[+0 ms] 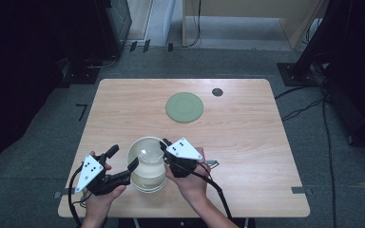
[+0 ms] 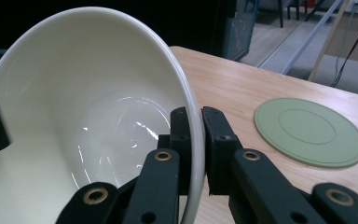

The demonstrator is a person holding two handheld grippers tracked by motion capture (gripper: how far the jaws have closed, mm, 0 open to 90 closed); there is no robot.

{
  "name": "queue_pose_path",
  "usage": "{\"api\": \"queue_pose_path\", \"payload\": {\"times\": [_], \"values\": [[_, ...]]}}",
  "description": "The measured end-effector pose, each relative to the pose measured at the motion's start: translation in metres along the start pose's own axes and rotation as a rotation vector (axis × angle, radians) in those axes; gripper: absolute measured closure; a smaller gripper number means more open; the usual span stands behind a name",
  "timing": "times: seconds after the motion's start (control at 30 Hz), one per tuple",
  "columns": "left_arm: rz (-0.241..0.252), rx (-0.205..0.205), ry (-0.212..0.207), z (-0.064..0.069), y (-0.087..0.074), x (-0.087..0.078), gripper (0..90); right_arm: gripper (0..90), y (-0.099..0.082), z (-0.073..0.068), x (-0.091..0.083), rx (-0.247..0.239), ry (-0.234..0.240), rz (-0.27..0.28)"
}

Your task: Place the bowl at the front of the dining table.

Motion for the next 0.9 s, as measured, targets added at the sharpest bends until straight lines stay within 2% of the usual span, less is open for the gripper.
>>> {"api": "queue_pose_path", "payload": {"times": [0.07, 0.17, 0.27, 0.33, 0.53, 0.67, 0.7, 0.9], "values": [[0.006, -0.014, -0.018, -0.003, -0.001, -0.001, 11.7, 84.6, 0.001, 0.002, 0.0, 0.002, -0.005, 0.006], [0.019, -0.029, -0.02, -0.009, -0.002, -0.003, 10.1, 84.6, 0.002, 0.006, -0.001, 0.008, -0.014, 0.011], [0.016, -0.031, 0.01, -0.013, -0.004, -0.004, 8.6, 84.6, 0.003, 0.01, -0.001, 0.016, -0.028, 0.017], [0.009, -0.026, 0.033, -0.014, -0.006, -0.004, 3.6, 84.6, 0.004, 0.014, -0.001, 0.022, -0.036, 0.023], [0.001, -0.031, 0.081, -0.024, -0.013, -0.004, 1.4, 84.6, 0.008, 0.026, 0.0, 0.042, -0.062, 0.038], [0.001, -0.047, 0.106, -0.033, -0.016, -0.005, 1.4, 84.6, 0.011, 0.036, -0.001, 0.056, -0.08, 0.05], [-0.002, -0.061, 0.118, -0.039, -0.019, -0.005, 1.4, 84.6, 0.012, 0.039, -0.002, 0.062, -0.085, 0.05], [-0.034, -0.114, 0.155, -0.055, -0.031, -0.003, 1.4, 84.6, 0.016, 0.055, -0.003, 0.085, -0.113, 0.06]]}}
Point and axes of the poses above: each handheld gripper's, and its own axes: x roughly forward along the jaws, y roughly out of its top, z roughly to its right, the point moved 2 cm from there along x, roughly forward along the jaws, and after that the axes turned 11 degrees about -z, right-handed, at the moved point
